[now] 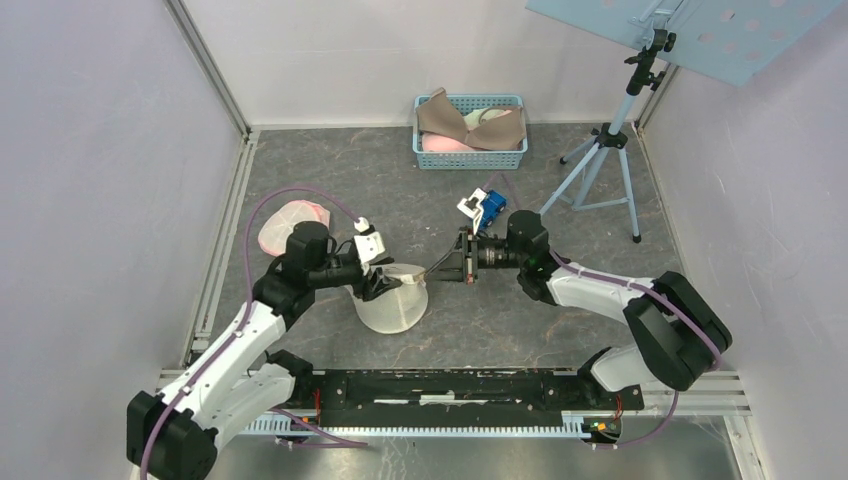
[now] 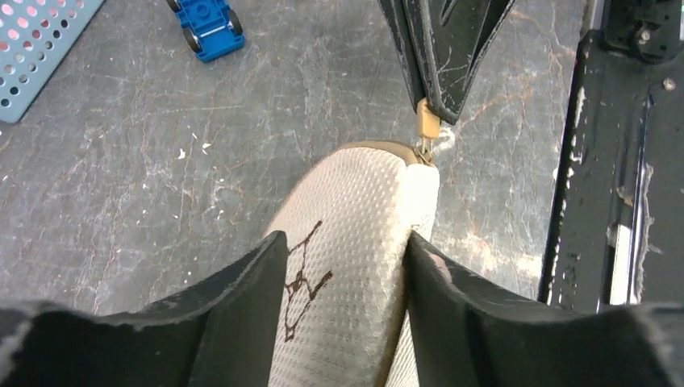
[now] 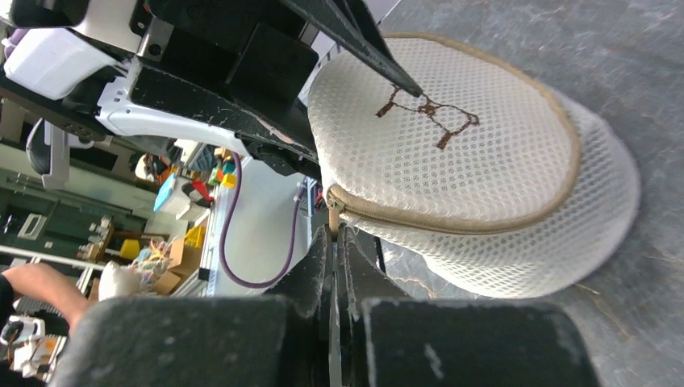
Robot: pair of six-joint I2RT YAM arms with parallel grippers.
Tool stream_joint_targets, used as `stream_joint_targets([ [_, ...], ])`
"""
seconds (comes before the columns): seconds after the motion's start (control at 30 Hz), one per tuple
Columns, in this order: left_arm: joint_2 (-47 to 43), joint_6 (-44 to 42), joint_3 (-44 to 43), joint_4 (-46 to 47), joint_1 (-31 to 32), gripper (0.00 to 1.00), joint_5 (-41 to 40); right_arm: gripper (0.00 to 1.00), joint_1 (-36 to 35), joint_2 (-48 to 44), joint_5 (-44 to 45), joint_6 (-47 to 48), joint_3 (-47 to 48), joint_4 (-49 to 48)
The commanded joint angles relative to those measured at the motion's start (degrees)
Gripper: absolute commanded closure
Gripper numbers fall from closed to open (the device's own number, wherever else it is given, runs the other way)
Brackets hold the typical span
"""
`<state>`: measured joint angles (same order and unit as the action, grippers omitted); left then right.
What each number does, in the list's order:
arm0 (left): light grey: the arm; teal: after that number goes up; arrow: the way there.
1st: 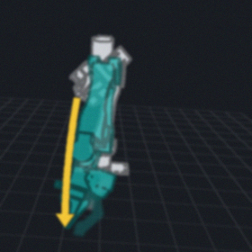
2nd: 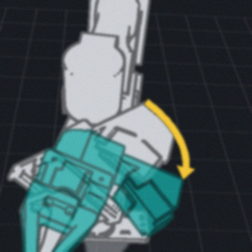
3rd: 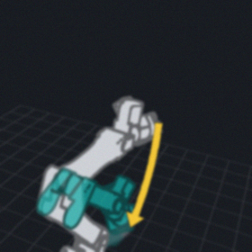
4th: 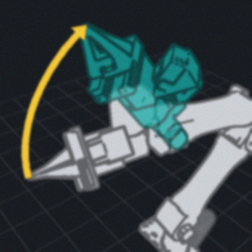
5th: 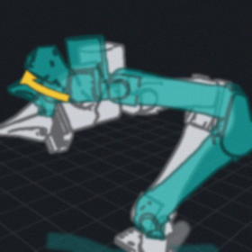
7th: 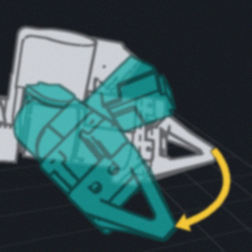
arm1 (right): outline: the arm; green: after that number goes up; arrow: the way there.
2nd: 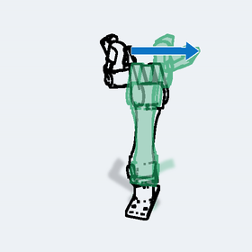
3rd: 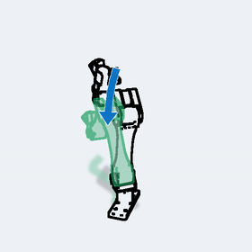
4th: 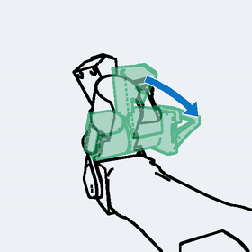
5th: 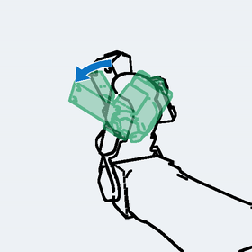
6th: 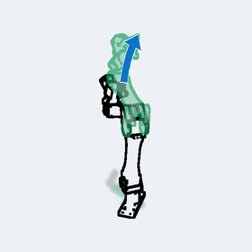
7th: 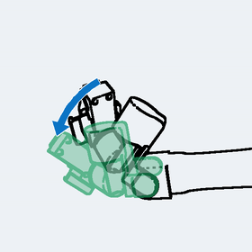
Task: Unzip the laundry bag and remove the bra
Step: Unzip the laundry bag at the center of the board.
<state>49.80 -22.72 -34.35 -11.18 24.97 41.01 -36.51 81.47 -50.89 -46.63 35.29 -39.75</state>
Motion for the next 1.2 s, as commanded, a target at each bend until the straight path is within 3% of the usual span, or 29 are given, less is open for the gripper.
stream_joint_targets([
  [0.0, -3.02, -10.88, -3.36, -9.51, -0.27, 0.35, 0.41, 1.0, -2.88, 2.71, 1.64, 1.18, 0.79, -4.3],
  [0.1, -3.11, -11.97, -6.0, -15.82, -0.27, 0.24, -4.74, 1.0, -3.13, 4.94, 2.38, 0.68, 1.08, -5.04],
  [0.37, -3.62, -14.45, -11.22, -29.26, 1.01, 0.28, -5.5, 1.0, -3.78, 7.92, 3.23, -0.57, 1.45, -6.01],
  [0.63, 0.52, -11.92, -13.78, -26.7, 10.05, 0.31, -14.74, 1.0, -5.53, 9.26, 3.61, -1.95, 3.9, -7.11],
  [0.93, 3.35, -16.19, -13.22, -25.19, 11.12, 0.94, -19.02, 1.0, -3.11, 7.9, 2.2, 1.79, 4.09, -2.21],
  [0.97, 2.54, -16.51, -12.45, -24.36, 11.07, 0.97, -18.64, 1.0, -2.04, 7.6, 2.32, 2.49, 3.8, -1.52],
  [1.17, -0.97, -21.58, -7.53, -20.25, 10.85, 0.98, -18.43, 1.0, 4.54, 5.98, 2.65, 5.55, 2.45, 1.11],
])
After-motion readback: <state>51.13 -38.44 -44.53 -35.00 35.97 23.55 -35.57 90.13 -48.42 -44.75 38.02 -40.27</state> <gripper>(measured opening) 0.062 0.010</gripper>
